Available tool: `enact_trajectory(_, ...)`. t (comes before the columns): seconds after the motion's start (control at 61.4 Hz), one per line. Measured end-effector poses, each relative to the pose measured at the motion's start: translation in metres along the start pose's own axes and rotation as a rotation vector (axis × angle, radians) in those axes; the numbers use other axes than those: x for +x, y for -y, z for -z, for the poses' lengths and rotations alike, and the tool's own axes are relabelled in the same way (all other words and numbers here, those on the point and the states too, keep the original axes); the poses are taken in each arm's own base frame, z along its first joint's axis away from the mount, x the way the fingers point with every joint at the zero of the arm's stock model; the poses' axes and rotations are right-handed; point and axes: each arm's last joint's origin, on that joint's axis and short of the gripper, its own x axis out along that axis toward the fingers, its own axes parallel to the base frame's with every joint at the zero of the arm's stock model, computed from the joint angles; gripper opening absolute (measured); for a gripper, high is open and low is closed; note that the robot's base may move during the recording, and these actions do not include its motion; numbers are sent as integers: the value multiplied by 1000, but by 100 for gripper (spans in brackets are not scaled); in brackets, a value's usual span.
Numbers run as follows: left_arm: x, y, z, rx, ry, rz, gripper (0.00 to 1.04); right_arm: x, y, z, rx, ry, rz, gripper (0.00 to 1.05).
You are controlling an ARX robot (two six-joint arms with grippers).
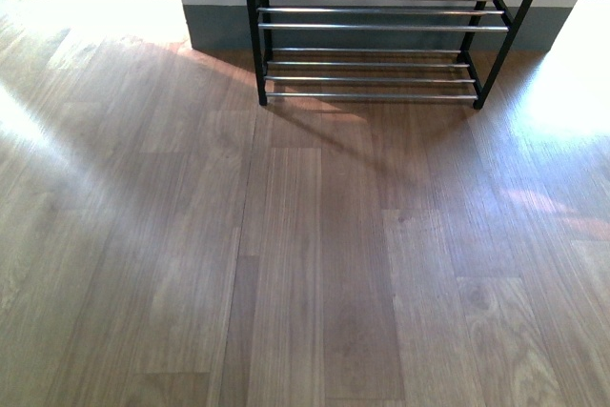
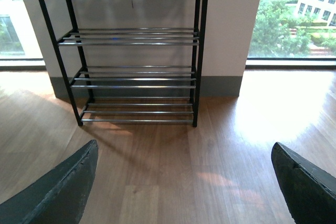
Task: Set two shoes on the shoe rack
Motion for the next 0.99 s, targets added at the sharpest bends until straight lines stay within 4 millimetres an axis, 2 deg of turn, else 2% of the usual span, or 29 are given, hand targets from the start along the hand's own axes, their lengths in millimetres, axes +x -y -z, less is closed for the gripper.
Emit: enact_trajectory(0.994, 0, 0, 0, 0, 0, 0, 95, 0, 0, 0, 0, 0, 0, 96)
